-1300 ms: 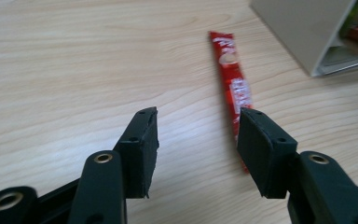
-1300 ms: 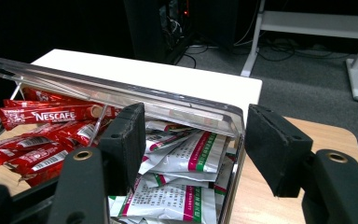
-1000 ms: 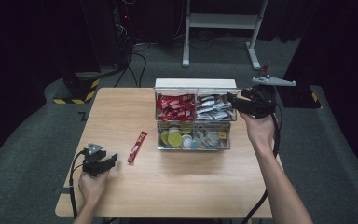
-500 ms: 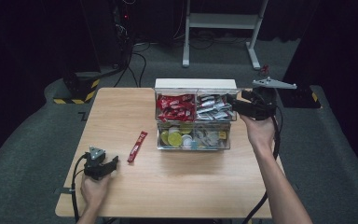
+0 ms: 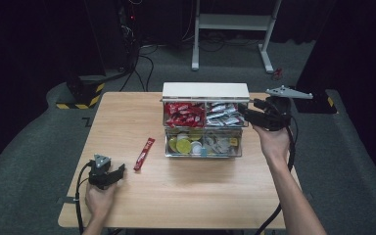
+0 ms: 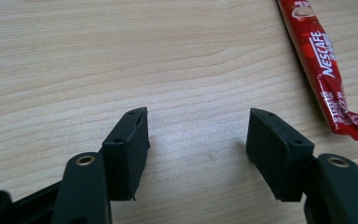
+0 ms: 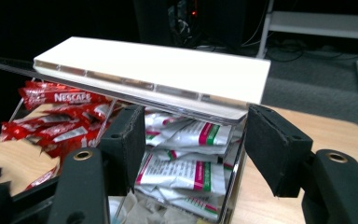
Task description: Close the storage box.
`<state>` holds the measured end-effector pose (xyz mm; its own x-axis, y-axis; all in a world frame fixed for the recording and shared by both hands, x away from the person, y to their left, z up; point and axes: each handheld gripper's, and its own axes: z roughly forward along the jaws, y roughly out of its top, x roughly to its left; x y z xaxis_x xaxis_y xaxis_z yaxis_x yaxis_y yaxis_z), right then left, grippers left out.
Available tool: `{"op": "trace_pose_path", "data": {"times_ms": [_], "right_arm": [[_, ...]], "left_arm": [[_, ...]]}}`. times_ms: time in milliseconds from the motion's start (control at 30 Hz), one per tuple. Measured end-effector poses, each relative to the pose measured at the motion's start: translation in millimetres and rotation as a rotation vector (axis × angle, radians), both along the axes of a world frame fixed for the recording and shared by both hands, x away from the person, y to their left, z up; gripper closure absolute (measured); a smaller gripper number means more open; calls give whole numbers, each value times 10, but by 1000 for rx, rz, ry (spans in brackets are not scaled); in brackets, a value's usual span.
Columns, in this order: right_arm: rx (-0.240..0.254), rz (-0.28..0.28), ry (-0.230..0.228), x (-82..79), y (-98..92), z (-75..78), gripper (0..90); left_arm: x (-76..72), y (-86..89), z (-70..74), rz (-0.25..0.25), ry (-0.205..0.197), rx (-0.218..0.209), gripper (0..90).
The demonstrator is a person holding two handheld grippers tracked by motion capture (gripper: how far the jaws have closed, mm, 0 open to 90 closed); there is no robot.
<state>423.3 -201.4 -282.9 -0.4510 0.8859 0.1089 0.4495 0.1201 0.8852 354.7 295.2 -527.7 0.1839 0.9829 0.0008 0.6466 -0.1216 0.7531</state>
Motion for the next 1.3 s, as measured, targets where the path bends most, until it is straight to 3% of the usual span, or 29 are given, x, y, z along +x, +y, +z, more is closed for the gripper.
{"op": "trace_pose_path", "data": {"times_ms": [567, 700, 833, 967, 1100, 1233, 1300], "right_arm": [[-25, 56, 55, -207, -18, -387, 388], [-8, 52, 63, -203, -47, -454, 392], [15, 53, 44, -235, -86, -482, 391], [-8, 41, 34, -270, -127, -498, 375], [0, 3, 7, -336, -212, -527, 352], [-25, -23, -11, -417, -295, -599, 337], [-2, -34, -13, -434, -369, -657, 331]], "left_arm": [[1, -6, -3, -4, -1, -2, 375], [1, -6, -3, -5, -1, -2, 374], [1, -6, -4, -4, -1, -1, 374], [1, -7, -3, -4, -1, -1, 374], [1, -7, -4, -4, -1, -1, 374], [1, -7, -4, -5, -1, -1, 372], [0, -8, -3, -4, -1, 0, 371]]}}
